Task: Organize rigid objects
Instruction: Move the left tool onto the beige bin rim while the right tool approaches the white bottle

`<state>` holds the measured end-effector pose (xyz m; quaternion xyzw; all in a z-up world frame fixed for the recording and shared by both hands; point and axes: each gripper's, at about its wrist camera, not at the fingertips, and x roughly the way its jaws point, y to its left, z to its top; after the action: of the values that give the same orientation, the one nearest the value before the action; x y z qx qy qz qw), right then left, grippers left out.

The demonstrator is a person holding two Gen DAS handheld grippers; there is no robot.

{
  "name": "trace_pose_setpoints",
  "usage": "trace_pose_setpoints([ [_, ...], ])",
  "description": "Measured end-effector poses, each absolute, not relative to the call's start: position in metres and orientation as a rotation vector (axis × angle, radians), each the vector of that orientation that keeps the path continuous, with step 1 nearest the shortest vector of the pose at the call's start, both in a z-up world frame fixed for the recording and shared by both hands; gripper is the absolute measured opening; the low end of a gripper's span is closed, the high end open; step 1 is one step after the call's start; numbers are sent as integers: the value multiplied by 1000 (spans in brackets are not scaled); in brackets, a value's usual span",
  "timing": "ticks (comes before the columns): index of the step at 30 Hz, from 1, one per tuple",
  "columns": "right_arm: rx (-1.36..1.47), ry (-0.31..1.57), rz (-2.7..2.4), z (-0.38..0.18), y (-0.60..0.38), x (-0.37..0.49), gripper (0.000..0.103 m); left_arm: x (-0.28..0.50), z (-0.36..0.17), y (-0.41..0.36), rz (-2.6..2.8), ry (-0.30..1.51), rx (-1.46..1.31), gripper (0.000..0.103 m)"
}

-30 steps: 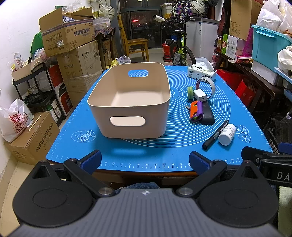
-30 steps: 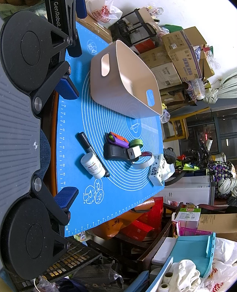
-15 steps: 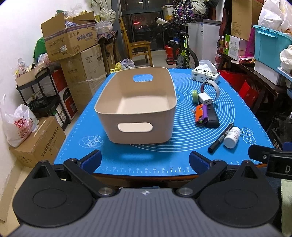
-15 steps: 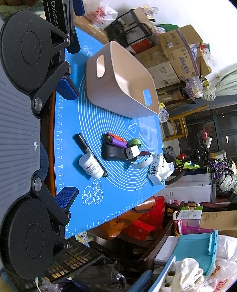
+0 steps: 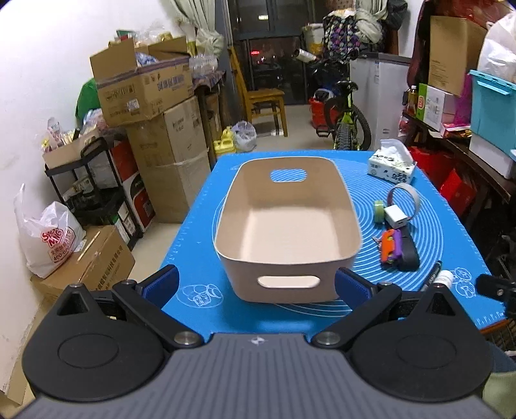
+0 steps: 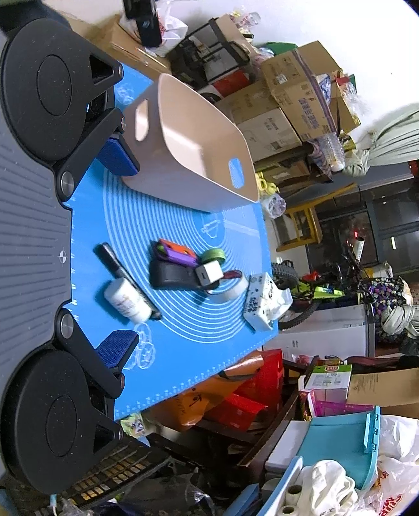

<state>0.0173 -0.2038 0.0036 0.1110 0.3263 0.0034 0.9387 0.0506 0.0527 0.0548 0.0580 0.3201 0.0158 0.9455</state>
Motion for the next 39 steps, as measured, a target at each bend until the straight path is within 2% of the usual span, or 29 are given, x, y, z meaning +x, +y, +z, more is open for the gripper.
trace_pose_setpoints([
  [14,218,701,-112,-16,-221,80,100,147,50,99,62,664,108,101],
  [16,217,721,-135,-25,-225,90,100,165,43,102,33,680,119,98],
  [19,221,756,-168,-38,-228,101,100,191,29,102,29,714,168,88],
  [23,221,797,-209,-56,-233,118,99,215,12,106,-2,765,191,88],
  [35,242,884,-280,-91,-239,149,91,247,-25,136,13,913,86,87],
  [37,252,900,-284,-95,-240,151,89,250,-30,139,32,930,68,83],
  [39,272,918,-290,-100,-239,154,87,252,-34,141,39,957,54,71],
])
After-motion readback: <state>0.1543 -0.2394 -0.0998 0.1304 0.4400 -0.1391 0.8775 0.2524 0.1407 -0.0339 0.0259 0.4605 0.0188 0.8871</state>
